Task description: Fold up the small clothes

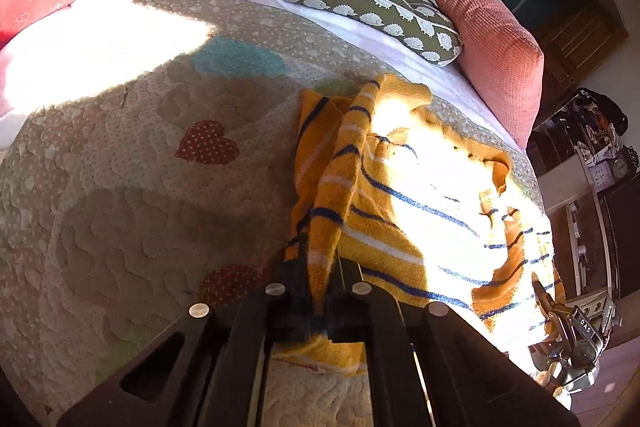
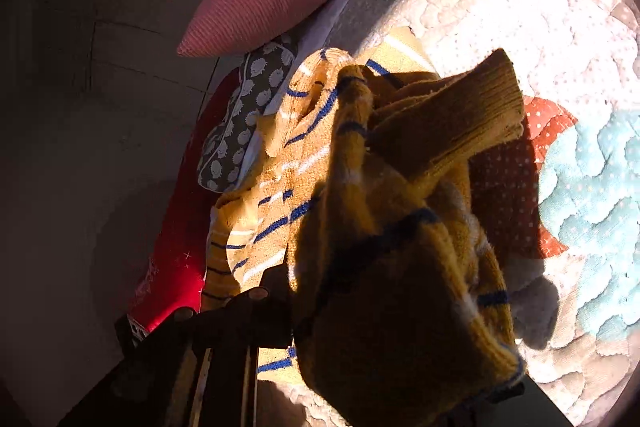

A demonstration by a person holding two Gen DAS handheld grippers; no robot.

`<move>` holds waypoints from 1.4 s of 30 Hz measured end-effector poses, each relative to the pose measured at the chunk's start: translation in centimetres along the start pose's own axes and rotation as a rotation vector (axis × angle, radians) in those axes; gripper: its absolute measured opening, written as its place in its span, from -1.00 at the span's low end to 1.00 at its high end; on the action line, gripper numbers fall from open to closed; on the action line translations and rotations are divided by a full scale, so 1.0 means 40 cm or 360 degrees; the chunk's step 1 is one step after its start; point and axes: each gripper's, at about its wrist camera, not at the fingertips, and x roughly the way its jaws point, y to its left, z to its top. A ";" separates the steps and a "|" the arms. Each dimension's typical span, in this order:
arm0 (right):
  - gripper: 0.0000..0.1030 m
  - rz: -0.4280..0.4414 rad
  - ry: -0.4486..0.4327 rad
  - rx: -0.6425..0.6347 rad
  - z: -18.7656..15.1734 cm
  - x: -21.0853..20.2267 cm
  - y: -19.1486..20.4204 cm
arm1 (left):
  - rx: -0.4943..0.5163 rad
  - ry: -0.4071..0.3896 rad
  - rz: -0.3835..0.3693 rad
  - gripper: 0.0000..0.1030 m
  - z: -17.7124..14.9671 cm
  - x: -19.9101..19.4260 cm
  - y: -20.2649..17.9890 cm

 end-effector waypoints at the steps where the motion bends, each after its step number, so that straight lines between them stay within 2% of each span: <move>1: -0.64 0.0023 0.0003 -0.0015 -0.005 -0.012 0.014 | 0.0005 -0.0017 0.0002 -0.92 -0.006 -0.022 0.000; 8: -0.64 0.0104 0.0092 -0.0072 -0.071 -0.081 0.075 | -0.0003 -0.0053 -0.0001 -0.92 -0.078 -0.150 0.038; 12: -0.64 0.0153 0.0144 -0.0031 -0.132 -0.147 0.049 | -0.0056 -0.0035 -0.0014 -0.92 -0.158 -0.203 0.078; 15: -0.63 0.0133 0.0173 -0.0055 -0.190 -0.204 0.018 | -0.0076 -0.0021 0.0006 -0.91 -0.236 -0.227 0.109; 18: -0.51 -0.0059 0.0221 -0.0206 -0.247 -0.234 -0.003 | -0.0060 0.0035 0.0099 -0.84 -0.299 -0.214 0.138; 21: -0.34 -0.0267 0.0217 -0.0333 -0.279 -0.280 -0.008 | -0.0085 0.0040 0.0115 -0.70 -0.335 -0.225 0.184; 23: -0.24 -0.0311 0.0166 -0.0407 -0.286 -0.333 0.011 | -0.0131 -0.0009 0.0119 -0.37 -0.354 -0.257 0.215; 25: -0.14 -0.0372 0.0088 -0.0481 -0.278 -0.387 0.032 | -0.0165 -0.0093 0.0172 -0.31 -0.376 -0.298 0.240; 27: -0.13 -0.0436 -0.0013 -0.0557 -0.262 -0.409 0.075 | -0.0178 -0.0150 0.0228 -0.30 -0.397 -0.329 0.256; 32: -0.10 -0.0529 -0.0044 -0.0948 -0.240 -0.301 0.257 | -0.0065 -0.0232 0.0333 -0.30 -0.427 -0.376 0.222; 33: -0.10 -0.0511 -0.0085 -0.0979 -0.231 -0.279 0.289 | -0.0044 -0.0251 0.0340 -0.29 -0.430 -0.384 0.214; 34: -0.10 -0.0436 -0.0095 -0.0995 -0.223 -0.254 0.317 | -0.0026 -0.0270 0.0350 -0.24 -0.437 -0.395 0.209; 35: -0.10 -0.0376 -0.0042 -0.0989 -0.211 -0.205 0.337 | -0.0011 -0.0286 0.0358 -0.15 -0.439 -0.400 0.203; 36: -0.10 -0.0342 0.0078 -0.0955 -0.198 -0.147 0.337 | -0.0003 -0.0299 0.0364 -0.13 -0.442 -0.405 0.199; 38: -0.10 -0.0272 0.0390 -0.0821 -0.191 -0.017 0.301 | 0.0007 -0.0316 0.0371 -0.12 -0.442 -0.412 0.196; 39: -0.11 -0.0294 0.0510 -0.0754 -0.189 0.036 0.267 | 0.0008 -0.0318 0.0364 -0.12 -0.443 -0.414 0.197; 40: -0.12 -0.0376 0.0564 -0.0718 -0.179 0.076 0.232 | 0.0002 -0.0317 0.0361 -0.12 -0.444 -0.416 0.200; 41: -0.14 -0.0464 0.0550 -0.0726 -0.160 0.096 0.207 | -0.0004 -0.0318 0.0357 -0.12 -0.444 -0.419 0.203; 42: -0.14 -0.0539 0.0473 -0.0755 -0.127 0.104 0.190 | -0.0006 -0.0320 0.0350 -0.12 -0.446 -0.423 0.208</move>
